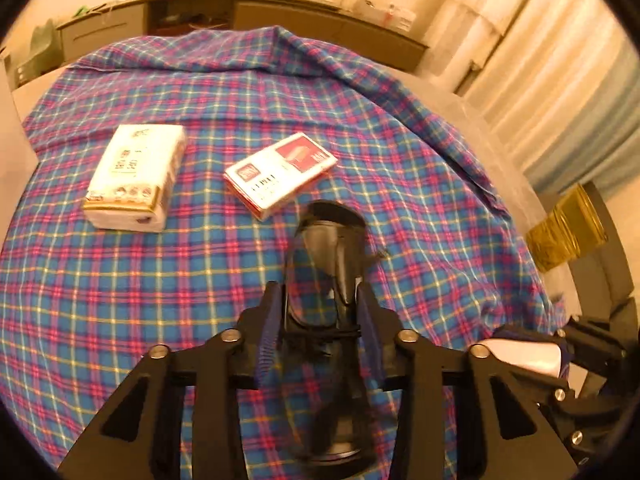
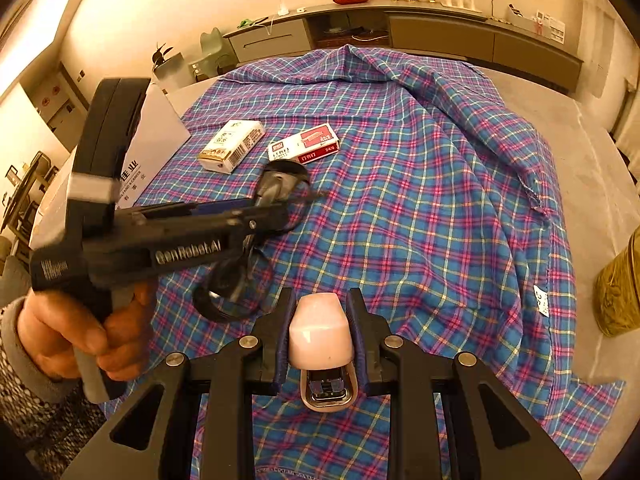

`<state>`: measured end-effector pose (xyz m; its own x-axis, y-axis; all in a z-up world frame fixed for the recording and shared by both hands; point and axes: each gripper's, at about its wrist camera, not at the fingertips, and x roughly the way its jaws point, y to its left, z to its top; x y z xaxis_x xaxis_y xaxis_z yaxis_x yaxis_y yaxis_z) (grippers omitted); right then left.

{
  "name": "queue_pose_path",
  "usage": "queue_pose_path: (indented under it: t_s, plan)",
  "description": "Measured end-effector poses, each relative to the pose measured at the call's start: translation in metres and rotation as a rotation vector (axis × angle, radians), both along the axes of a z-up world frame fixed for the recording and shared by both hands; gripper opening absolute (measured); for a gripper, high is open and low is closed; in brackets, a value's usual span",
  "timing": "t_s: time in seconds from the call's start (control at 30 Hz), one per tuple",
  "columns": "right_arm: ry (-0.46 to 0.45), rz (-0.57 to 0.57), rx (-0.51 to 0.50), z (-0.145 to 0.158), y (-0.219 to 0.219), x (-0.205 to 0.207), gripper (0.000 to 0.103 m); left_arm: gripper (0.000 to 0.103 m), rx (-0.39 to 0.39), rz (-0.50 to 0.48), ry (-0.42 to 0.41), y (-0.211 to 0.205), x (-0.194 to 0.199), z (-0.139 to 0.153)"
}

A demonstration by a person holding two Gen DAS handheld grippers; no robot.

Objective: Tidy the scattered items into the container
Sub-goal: 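Grasp the black glasses by the bridge with the left tool, then carry the black glasses and white stapler over the cardboard box with both tools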

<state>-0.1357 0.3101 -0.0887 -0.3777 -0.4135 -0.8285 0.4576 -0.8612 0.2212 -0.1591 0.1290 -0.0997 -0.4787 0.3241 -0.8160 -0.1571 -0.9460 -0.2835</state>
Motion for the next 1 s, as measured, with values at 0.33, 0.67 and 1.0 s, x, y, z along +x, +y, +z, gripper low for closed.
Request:
queue_pose_path:
  t_s: [0.33, 0.67, 1.0]
  plan:
    - [0.015, 0.008, -0.016, 0.007, -0.004, 0.002, 0.027, 0.037, -0.01, -0.011, 0.047, -0.016, 0.013, 0.019]
    - [0.055, 0.067, 0.008, 0.016, -0.039, 0.009, 0.027, 0.037, 0.005, 0.016, 0.105, -0.052, 0.031, 0.051]
    - [0.146, 0.126, 0.071, 0.03, -0.086, 0.021, 0.027, 0.037, 0.042, 0.055, 0.2, -0.098, 0.055, 0.092]
